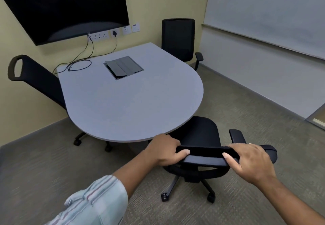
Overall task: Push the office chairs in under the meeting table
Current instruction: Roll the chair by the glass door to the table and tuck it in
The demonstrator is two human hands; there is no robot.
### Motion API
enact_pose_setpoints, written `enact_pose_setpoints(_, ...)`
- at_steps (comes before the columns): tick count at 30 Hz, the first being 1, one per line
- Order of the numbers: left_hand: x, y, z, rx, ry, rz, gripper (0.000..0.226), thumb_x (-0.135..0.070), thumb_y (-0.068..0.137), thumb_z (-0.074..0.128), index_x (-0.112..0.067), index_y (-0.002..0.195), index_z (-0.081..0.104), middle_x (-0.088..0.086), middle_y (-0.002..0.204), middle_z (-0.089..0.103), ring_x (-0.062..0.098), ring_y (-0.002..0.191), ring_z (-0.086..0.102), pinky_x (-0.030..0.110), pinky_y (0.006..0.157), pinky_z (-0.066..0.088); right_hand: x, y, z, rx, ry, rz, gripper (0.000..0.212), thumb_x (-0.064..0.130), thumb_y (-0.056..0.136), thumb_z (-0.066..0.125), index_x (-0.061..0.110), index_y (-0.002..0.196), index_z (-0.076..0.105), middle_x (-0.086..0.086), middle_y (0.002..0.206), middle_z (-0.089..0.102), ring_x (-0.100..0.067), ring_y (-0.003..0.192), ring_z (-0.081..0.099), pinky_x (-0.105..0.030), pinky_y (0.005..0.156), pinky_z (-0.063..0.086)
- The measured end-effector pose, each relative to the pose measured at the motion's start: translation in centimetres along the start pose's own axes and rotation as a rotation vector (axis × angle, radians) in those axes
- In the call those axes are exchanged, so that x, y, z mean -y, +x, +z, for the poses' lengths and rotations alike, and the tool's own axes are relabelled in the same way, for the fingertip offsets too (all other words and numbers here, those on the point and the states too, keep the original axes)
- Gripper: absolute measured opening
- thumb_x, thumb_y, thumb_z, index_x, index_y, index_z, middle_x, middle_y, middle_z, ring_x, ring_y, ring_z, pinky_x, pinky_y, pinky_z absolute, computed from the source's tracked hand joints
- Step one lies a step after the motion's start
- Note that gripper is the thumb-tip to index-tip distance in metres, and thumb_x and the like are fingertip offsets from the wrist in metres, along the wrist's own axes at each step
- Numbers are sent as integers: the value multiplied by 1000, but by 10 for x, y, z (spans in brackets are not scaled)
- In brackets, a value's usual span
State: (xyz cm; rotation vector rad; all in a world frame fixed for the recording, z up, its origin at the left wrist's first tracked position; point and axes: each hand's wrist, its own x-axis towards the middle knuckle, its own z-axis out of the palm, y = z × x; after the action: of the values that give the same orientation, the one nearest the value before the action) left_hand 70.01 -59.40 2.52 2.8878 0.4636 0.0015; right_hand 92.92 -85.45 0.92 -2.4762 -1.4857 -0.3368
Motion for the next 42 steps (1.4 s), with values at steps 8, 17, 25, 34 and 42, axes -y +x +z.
enact_pose_setpoints(8, -76, -3, 25, -149, 88, -41, 69, -75, 101, 36, -17, 65, 48, -3, 54, 47, 19, 49, 44, 38, 55, 32, -92, 22, 7, 2, 53, -229, 51, 63, 98, 49, 22, 114, 76, 7, 105, 79, -19, 99, 75, -48, 95, 55)
enact_pose_setpoints(17, -108, 0, 32, -175, 93, -213, 72, -80, 102, 29, -20, 64, 41, -3, 52, 40, 18, 47, 39, 43, 55, 44, -121, 72, 13, 51, 83, -396, 58, 60, 95, 53, 13, 118, 78, 0, 111, 80, -25, 104, 76, -54, 102, 57)
enact_pose_setpoints(25, -149, 9, 47, -177, 3, -345, 70, -85, 100, 23, -22, 79, 44, -8, 67, 45, 18, 60, 47, 41, 60, 41, -151, 82, 12, 98, 103, -478, 58, 60, 97, 52, 14, 125, 74, 0, 116, 78, -23, 111, 74, -52, 107, 54)
enact_pose_setpoints(34, -176, 31, 52, -182, 16, -450, 109, -92, 91, 0, -17, 137, 63, -7, 94, 68, 18, 87, 66, 41, 73, 53, -181, 109, 21, 107, 102, -581, 59, 61, 99, 49, 15, 127, 73, 2, 117, 77, -21, 111, 73, -51, 107, 54)
enact_pose_setpoints(42, -189, 35, 51, -190, 16, -530, 118, -94, 87, -6, -19, 160, 51, -12, 103, 72, 10, 95, 68, 36, 79, 56, -189, 115, 22, 107, 125, -600, 61, 64, 100, 46, 16, 126, 72, 4, 116, 76, -20, 112, 72, -49, 109, 53)
